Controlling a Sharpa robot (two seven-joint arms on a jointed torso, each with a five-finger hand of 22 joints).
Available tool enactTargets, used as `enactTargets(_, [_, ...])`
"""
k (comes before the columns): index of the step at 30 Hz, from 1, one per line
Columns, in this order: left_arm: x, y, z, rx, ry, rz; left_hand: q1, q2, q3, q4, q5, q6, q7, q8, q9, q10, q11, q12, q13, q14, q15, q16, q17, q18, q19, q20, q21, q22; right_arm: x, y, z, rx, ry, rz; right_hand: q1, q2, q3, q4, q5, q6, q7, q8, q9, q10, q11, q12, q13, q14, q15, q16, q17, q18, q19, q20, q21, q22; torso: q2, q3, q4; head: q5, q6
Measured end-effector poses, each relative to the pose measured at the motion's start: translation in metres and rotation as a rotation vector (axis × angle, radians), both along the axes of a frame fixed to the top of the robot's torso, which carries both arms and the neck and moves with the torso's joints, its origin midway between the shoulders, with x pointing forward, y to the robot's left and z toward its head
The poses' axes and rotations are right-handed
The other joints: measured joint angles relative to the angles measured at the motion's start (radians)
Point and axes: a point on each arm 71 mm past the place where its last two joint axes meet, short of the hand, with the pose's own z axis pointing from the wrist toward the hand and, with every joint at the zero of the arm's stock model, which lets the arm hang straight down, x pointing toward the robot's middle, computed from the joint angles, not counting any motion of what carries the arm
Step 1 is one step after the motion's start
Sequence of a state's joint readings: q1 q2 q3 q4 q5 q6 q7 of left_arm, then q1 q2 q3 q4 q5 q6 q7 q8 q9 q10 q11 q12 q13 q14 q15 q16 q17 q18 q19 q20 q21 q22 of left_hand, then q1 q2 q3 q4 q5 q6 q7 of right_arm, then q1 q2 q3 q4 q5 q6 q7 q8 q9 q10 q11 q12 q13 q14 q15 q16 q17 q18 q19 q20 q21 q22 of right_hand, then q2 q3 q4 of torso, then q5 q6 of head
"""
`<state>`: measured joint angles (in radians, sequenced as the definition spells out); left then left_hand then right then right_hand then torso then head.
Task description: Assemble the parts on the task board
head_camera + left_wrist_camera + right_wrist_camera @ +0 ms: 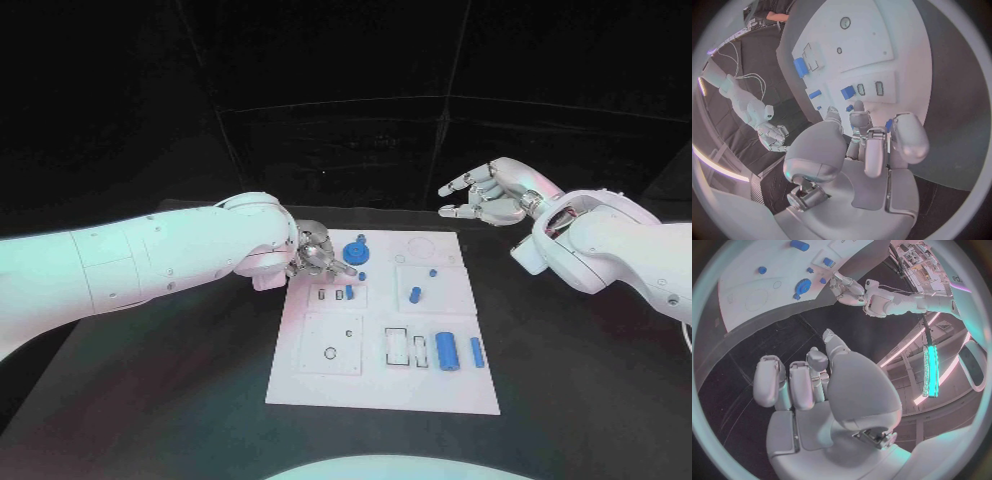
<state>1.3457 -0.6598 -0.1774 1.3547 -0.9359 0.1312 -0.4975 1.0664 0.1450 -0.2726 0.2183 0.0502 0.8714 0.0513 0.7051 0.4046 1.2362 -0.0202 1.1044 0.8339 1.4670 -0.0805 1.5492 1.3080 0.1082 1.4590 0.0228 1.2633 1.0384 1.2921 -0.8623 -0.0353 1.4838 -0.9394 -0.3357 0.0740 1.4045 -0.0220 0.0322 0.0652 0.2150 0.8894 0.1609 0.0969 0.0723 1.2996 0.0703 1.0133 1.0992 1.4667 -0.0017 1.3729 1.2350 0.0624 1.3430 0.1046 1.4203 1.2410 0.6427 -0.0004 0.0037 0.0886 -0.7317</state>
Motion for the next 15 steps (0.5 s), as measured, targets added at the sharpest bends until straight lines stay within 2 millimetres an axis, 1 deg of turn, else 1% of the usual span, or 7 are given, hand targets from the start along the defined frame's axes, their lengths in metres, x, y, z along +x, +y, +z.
enactTargets(2, [0.001,-0.002,-0.001,0.027,0.001,0.004,0.002,0.002,-0.004,0.004,0.0,-0.002,-0.002,0.01,0.008,0.004,-0.004,0.004,0.007,0.0,0.0,0.0,0.0,0.0,0.003,-0.003,0.007,0.009,0.0,0.001,0.0,-0.004,0.001,0.0,0.0,0.0,-0.001,-0.001,0.0,0.0,0.0,0.0,-0.001,-0.001,0.001,0.0,0.0,0.0,0.0,0.0,-0.001,0.0,-0.001,-0.001,0.0,0.0,0.001,0.0002,0.0,0.0,-0.001])
enactTargets(5, [0.002,-0.006,-0.001,0.053,0.002,0.003,0.002,0.002,-0.011,0.012,0.0,-0.005,-0.003,0.021,0.017,0.004,-0.004,0.012,0.015,-0.003,-0.002,0.0,0.0,0.0,0.003,-0.003,0.012,0.017,0.001,0.002,0.0,-0.009,0.001,-0.002,0.0,0.0,-0.003,0.001,0.0,0.0,0.0,0.0,-0.001,-0.001,0.001,0.0,0.0,0.0,0.0,0.0,-0.002,0.0,-0.001,-0.001,-0.004,-0.003,0.001,0.0006,0.0,0.0,-0.003])
enactTargets(7, [0.003,-0.008,-0.001,0.063,0.001,0.001,0.006,-0.002,-0.014,0.019,0.0,-0.01,-0.003,0.029,0.022,0.007,-0.007,0.015,0.019,-0.004,-0.004,0.004,0.0,0.0,0.003,-0.003,0.017,0.025,0.001,0.003,-0.001,-0.012,0.001,-0.002,0.0,0.0,-0.003,0.001,0.0,0.0,0.0,0.0,-0.001,-0.001,0.001,0.0,0.0,0.0,0.0,0.0,-0.002,0.0,-0.001,-0.001,-0.004,-0.003,0.001,0.0006,-0.0004,0.0,-0.005])
enactTargets(9, [0.004,-0.01,-0.001,0.073,0.001,0.0,0.008,0.0,-0.014,0.019,0.0,-0.01,-0.003,0.029,0.024,0.007,-0.007,0.017,0.021,-0.004,-0.004,0.004,0.0,0.0,0.003,-0.003,0.017,0.027,0.001,0.004,-0.001,-0.016,0.001,-0.002,0.0,0.0,-0.003,0.001,0.004,0.0,0.0,0.0,-0.002,-0.001,0.001,-0.005,-0.002,0.0,0.0,0.0,-0.004,0.0,-0.005,0.002,-0.004,-0.005,0.001,0.0002,-0.0006,0.0,-0.005])
enactTargets(11, [0.004,-0.014,-0.002,0.082,0.003,-0.005,0.01,0.002,-0.016,0.022,0.0,-0.011,-0.003,0.033,0.025,0.007,-0.007,0.019,0.022,-0.004,-0.004,0.004,0.0,0.0,0.003,-0.003,0.017,0.028,0.002,0.005,-0.001,-0.021,-0.001,-0.002,0.0,0.0,-0.003,0.001,0.004,0.0,0.0,0.0,-0.003,-0.005,-0.003,-0.005,-0.004,0.0,0.0,-0.004,-0.005,0.0,-0.005,0.002,-0.004,-0.007,0.001,0.0001,-0.0011,0.0,-0.006])
enactTargets(15, [0.003,-0.019,-0.002,0.095,0.009,-0.015,0.01,0.002,-0.017,0.022,0.0,-0.01,-0.003,0.033,0.027,0.007,-0.007,0.019,0.022,-0.004,-0.003,0.004,0.0,0.0,0.003,-0.003,0.017,0.029,0.002,0.005,-0.001,-0.031,-0.005,-0.003,0.0,0.0,-0.003,0.001,0.004,0.0,0.0,0.0,-0.002,-0.005,-0.003,-0.005,-0.004,0.0,0.0,-0.004,-0.005,0.0,-0.005,0.002,-0.007,-0.009,0.001,-0.0006,-0.0017,-0.002,-0.009])
